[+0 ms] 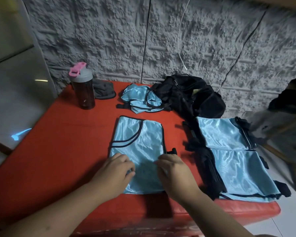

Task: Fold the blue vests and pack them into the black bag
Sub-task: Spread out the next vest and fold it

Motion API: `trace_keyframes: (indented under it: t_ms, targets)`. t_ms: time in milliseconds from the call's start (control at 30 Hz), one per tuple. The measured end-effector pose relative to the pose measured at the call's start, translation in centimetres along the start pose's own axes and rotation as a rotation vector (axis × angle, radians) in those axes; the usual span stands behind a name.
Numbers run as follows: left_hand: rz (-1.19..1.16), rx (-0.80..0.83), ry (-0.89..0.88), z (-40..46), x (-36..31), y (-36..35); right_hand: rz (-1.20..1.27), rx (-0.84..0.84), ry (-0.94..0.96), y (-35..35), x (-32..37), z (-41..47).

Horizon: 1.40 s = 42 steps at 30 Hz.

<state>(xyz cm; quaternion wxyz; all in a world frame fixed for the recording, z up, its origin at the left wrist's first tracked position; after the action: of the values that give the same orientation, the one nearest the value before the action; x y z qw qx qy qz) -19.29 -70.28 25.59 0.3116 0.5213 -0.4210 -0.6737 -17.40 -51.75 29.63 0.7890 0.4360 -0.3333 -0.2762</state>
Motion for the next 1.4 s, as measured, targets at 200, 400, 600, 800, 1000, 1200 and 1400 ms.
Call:
trace_keyframes:
  t_ms: [200, 400, 600, 800, 1000, 1200, 1400]
  targets:
    - [0.198, 0.059, 0.064, 1.2, 0.6, -3.5, -0.064, 0.204, -0.091, -6.5, -1.0, 2.5]
    - [0.387, 0.184, 0.139, 0.2, 1.5, -6.0, -0.157, 0.436, -0.256, -8.9, -3.4, -0.7]
    - [0.319, 0.124, 0.399, 0.8, 3.5, -4.6, -0.147, 0.416, -0.261, -8.6, -3.3, -1.0]
    - [0.338, 0.133, 0.524, 1.2, 6.0, -3.6, -0.124, 0.411, -0.271, -8.6, -3.3, -1.0]
    - [0.394, 0.138, 0.432, 3.3, 4.7, -2.4, -0.151, 0.5, -0.326, -8.4, -3.8, 1.4]
    - [0.279, 0.105, 0.361, 6.1, 3.2, -3.1, -0.137, 0.352, -0.275, -8.0, -3.9, 7.0]
    - [0.375, 0.111, 0.347, 6.1, 3.0, -4.7, -0.126, 0.352, -0.326, -10.7, -6.4, 7.6]
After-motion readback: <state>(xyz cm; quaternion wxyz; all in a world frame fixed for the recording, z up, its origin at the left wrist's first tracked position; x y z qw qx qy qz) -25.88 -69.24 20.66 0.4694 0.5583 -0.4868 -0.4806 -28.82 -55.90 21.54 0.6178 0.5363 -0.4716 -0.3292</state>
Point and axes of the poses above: each hand's wrist, its own z-axis towards the middle knuckle, its own y-axis out of the back of the hand, x = y × z, the point moved 7 cm from there along z, towards the middle knuckle, and after that the axes turned 14 degrees about y, right-handed, at the moved point
